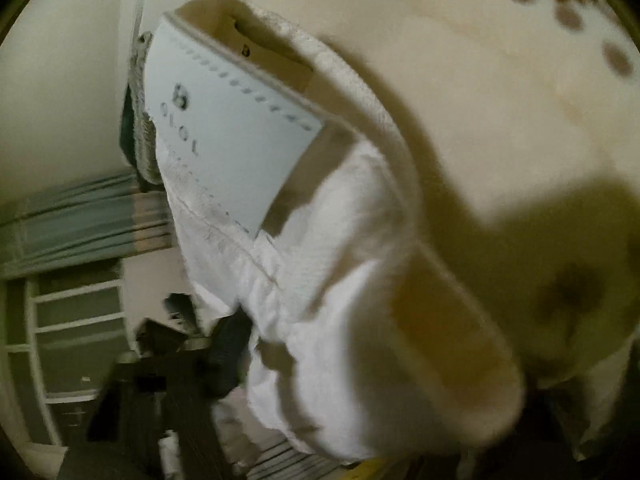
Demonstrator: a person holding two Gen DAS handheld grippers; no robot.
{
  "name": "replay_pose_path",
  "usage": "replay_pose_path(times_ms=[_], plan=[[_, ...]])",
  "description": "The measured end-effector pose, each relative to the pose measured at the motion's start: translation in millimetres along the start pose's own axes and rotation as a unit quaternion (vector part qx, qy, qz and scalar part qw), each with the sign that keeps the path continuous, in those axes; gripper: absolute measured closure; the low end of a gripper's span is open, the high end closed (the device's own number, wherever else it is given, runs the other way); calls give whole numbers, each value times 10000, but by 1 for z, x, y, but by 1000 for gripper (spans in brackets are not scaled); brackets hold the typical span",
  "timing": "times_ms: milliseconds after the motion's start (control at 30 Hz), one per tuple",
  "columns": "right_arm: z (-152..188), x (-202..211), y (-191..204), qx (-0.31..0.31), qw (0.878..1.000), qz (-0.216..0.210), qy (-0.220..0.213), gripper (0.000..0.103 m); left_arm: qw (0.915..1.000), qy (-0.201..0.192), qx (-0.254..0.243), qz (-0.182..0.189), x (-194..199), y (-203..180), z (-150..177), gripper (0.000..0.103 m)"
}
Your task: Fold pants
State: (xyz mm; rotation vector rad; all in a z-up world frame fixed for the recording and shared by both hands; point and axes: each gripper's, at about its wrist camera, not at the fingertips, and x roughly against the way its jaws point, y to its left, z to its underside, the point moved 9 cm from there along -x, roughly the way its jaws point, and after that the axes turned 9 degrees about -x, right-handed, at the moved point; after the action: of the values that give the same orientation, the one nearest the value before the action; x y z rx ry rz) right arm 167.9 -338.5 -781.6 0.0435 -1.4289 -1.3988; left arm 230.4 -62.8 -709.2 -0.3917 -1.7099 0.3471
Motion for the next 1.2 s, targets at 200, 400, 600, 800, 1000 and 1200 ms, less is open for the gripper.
replay_pose_path(times_ms=[200,400,600,800,1000,1200], plan=[[12,17,30,172,9990,300,-288,72,9998,-161,-67,-46,25,-15,-4,85],[22,55,78,515,9974,298,-401,75,9990,-348,-264,-89,69,-39,-18,85],[25,103,133,825,9956,104,-421,75,9970,-602,-479,-129,120,-63,-50,85],[10,116,206,1029,9930,-79,-567,75,9943,-846,-636,-110,153,-77,-105,85],[-26,97,280,1255,9889,-236,-759,75,9905,-1036,-896,-103,167,-82,-185,85],[-83,56,357,1299,9860,-398,-969,75,9868,-1192,-1095,-75,165,-78,-280,85]])
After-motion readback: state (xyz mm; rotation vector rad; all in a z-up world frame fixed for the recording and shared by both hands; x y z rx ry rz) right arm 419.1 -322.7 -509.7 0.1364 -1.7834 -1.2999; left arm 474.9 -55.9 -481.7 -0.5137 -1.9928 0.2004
